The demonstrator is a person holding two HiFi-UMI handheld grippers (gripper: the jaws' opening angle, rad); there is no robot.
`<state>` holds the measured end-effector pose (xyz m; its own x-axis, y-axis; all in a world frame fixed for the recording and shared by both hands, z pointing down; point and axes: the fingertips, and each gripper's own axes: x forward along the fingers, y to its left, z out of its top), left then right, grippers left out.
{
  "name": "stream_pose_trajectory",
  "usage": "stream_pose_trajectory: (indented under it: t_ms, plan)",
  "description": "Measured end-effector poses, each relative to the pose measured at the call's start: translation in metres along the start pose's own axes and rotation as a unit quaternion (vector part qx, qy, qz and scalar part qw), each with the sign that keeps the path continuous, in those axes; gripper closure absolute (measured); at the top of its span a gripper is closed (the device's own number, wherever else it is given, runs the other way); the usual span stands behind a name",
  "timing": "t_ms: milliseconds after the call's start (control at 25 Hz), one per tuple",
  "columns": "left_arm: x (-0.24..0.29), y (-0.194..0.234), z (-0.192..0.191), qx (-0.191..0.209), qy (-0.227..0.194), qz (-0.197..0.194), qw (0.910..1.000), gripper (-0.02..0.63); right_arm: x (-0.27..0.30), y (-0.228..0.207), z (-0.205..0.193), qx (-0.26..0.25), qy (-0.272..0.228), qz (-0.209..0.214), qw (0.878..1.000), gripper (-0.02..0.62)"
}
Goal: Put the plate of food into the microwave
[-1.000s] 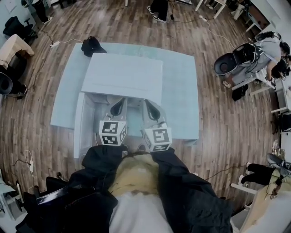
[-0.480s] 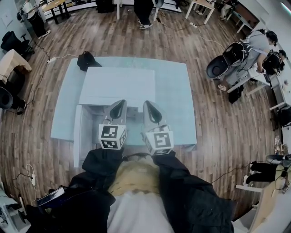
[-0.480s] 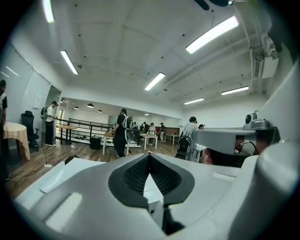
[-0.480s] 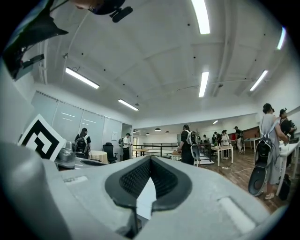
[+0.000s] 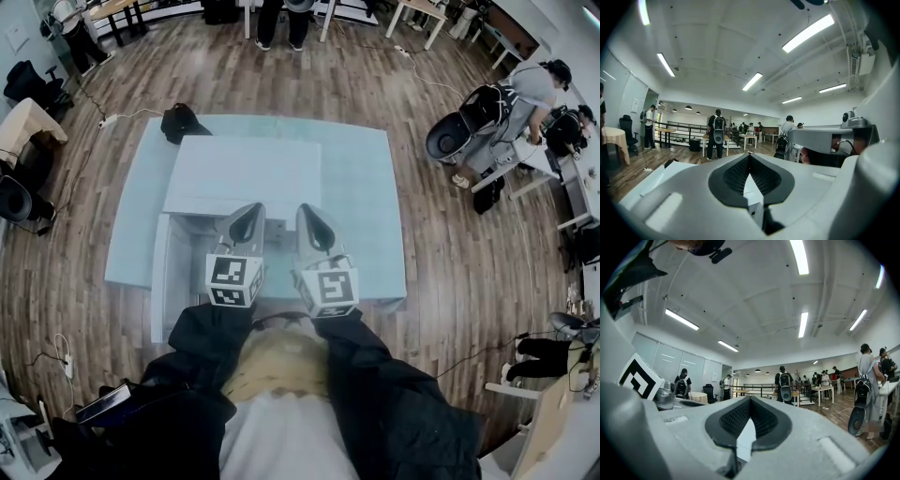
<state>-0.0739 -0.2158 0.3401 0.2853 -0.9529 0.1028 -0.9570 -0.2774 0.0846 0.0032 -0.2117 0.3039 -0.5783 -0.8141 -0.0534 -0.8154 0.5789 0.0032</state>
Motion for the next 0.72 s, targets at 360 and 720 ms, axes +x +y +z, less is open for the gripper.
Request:
stream_pose_trajectory:
  t_ms: [360, 720]
  plan:
    - [0.0054, 0.0036, -0.0009, 0.007, 0.002, 0.003, 1.0000, 0.607, 0.0062, -0.0036, -0.0003, 0.001, 0.007, -0.004, 1.000, 0.601]
    - [0.0081, 0.0028, -0.0044, 0.007, 0.005, 0.000, 1.0000, 0.607, 0.0079, -0.0050, -0.0079, -0.006, 0.012, -0.005, 1.000, 0.601]
